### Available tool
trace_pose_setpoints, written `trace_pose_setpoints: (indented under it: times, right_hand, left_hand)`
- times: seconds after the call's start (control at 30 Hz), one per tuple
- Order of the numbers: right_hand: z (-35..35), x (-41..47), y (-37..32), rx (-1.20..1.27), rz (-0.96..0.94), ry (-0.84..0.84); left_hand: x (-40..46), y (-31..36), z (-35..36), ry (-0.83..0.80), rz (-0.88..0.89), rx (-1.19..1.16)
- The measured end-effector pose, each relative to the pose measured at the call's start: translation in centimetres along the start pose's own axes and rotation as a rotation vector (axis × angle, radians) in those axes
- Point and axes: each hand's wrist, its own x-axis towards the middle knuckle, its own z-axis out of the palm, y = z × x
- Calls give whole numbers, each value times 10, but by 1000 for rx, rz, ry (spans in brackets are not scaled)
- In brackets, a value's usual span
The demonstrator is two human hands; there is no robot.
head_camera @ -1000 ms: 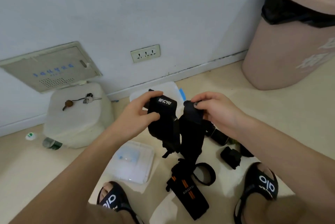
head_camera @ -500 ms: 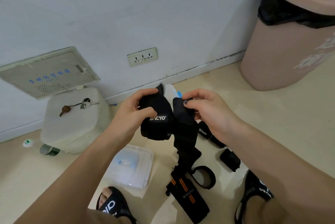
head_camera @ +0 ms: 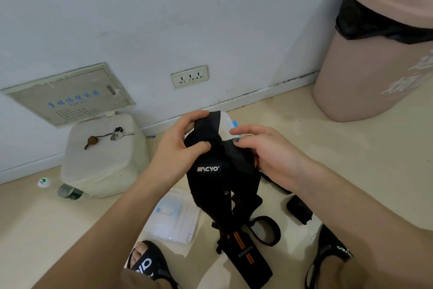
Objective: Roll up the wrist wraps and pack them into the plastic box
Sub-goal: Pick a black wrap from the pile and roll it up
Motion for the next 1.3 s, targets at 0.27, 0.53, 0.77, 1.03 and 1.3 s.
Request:
trace_pose_setpoints:
  times: [0.27, 0.53, 0.77, 1.03, 1.3]
  right_hand:
    - [3, -2, -4, -125, 30, -320]
    - [7, -2, -1, -222, 3, -225]
    - [7, -1, 6, -317, 10, -171]
    - [1, -2, -2, -327, -15, -116]
    - [-13, -2, -14, -222, -144, -87]
  left_hand:
    - [2, 0, 3, -12, 67, 17]
    - [8, 6, 6, 80, 32, -200]
    - [12, 10, 3, 117, -12, -302]
    - [12, 9, 0, 129, 8, -267]
    - [11, 6, 3, 215, 10, -20]
